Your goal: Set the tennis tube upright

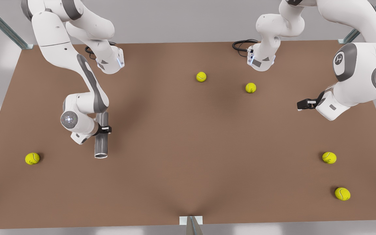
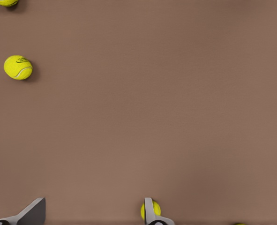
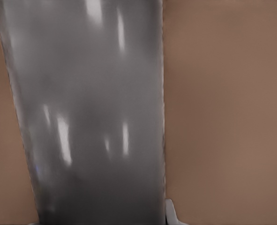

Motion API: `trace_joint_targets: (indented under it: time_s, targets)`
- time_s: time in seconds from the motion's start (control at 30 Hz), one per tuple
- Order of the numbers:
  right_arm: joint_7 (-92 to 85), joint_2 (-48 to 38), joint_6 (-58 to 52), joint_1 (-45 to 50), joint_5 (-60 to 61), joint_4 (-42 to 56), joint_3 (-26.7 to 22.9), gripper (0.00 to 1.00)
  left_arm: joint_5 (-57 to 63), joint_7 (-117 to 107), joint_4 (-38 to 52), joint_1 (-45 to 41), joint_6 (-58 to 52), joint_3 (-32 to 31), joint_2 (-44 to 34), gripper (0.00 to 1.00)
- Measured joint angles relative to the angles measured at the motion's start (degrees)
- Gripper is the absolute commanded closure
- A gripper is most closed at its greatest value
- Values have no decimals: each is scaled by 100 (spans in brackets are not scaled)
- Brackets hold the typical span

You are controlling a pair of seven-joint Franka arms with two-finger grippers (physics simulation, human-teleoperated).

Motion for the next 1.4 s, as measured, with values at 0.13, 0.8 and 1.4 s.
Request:
trace_joint_targets:
  time_s: [0.13,0.8,1.4]
  targets:
    - [-295,35,8,593,-254,571,0,29,0,-4,0,-2,-35,0,0,0]
    - [-3827,2184,-961,2454,-1048,4239,-9,28,0,-12,0,-2,-26,0,49,0]
    - [-4328,4297,-1086,3860,-873,7004,-17,24,9,-13,0,8,-79,2,70,0]
